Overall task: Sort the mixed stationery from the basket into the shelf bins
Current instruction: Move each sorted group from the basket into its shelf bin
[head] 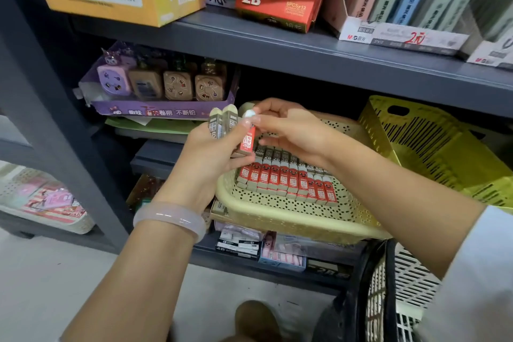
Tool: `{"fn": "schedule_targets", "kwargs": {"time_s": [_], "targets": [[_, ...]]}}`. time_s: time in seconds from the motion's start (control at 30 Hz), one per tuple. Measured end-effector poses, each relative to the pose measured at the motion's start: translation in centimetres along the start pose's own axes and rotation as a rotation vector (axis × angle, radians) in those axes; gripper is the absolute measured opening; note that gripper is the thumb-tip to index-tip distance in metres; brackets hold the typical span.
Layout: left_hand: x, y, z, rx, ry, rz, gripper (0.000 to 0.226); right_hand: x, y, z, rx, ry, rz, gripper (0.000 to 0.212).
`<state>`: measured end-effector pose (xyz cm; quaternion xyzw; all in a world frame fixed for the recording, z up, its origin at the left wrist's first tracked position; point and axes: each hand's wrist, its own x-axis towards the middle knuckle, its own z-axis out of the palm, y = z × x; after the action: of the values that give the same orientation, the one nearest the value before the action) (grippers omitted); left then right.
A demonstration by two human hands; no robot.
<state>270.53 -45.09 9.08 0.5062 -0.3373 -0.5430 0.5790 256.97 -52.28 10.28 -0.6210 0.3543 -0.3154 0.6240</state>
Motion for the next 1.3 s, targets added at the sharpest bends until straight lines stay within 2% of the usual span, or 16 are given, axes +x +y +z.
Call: {"fn": "schedule_targets", "kwargs": {"time_s": [0.1, 0.17, 0.27, 0.33, 0.37, 0.43, 0.53, 0.67, 0.77, 0.9, 1.03, 1.17, 1.23, 1.3], "targets": [[0.1, 0.0, -0.2, -0.029, 0.036, -0.021, 0.009, -1.0, -0.1, -1.5, 0.120, 0.131, 0.015, 0.009], [0.1, 0.1, -0.4, -0.034, 0.049, -0.020, 0.004, -1.7, 0.0, -3.1, -0.023, 0.269, 0.064, 0.010], [0.0, 0.0, -0.3, -0.030, 0.040, -0.009, 0.003, -2.8, 1.0, -5.5, -0.406, 0.419, 0.356, 0.015], [-0.2, -0.1, -0.1, -0.032, 0.027, 0.001, 0.003, -3.4, 2.0, -6.2, -0.592, 0.417, 0.578, 0.017], [-0.2, -0.2, 0.0, -0.029, 0.024, 0.006, 0.002, -3.6, 2.4, -6.4, -0.639, 0.408, 0.641, 0.016], [-0.2, -0.3, 0.1, -0.020, 0.019, 0.014, 0.001, -3.7, 3.3, -6.4, -0.581, 0.414, 0.681, 0.012], [-0.2, -0.4, 0.3, 0.001, 0.007, 0.003, 0.004, -3.7, 4.0, -6.2, -0.419, 0.448, 0.681, 0.012], [-0.3, -0.6, 0.7, -0.019, -0.030, -0.035, 0.004, -3.8, 3.9, -6.2, -0.472, 0.441, 0.678, 0.014], [-0.5, -0.7, 1.2, -0.015, -0.066, -0.041, 0.007, -4.1, 2.9, -5.7, -0.492, 0.435, 0.493, 0.017], [-0.9, -0.7, 1.9, -0.087, -0.076, -0.049, 0.012, -3.7, 1.3, -3.2, 0.034, 0.141, 0.230, 0.018], [-1.1, -0.6, 1.8, -0.239, -0.027, -0.060, 0.009, -3.6, 0.7, -2.8, 0.331, 0.149, 0.118, 0.017], [-1.0, -0.4, 1.8, -0.266, -0.022, -0.100, 0.007, -3.9, 1.1, -3.0, 0.306, 0.130, 0.098, 0.010], [-0.9, -0.3, 1.7, -0.257, -0.031, -0.136, 0.006, -3.7, 1.1, -3.5, 0.238, 0.224, 0.089, 0.009], [-0.9, -0.2, 1.6, -0.223, -0.033, -0.140, 0.007, -3.4, 1.1, -4.8, 0.015, 0.391, 0.131, 0.013]]}}
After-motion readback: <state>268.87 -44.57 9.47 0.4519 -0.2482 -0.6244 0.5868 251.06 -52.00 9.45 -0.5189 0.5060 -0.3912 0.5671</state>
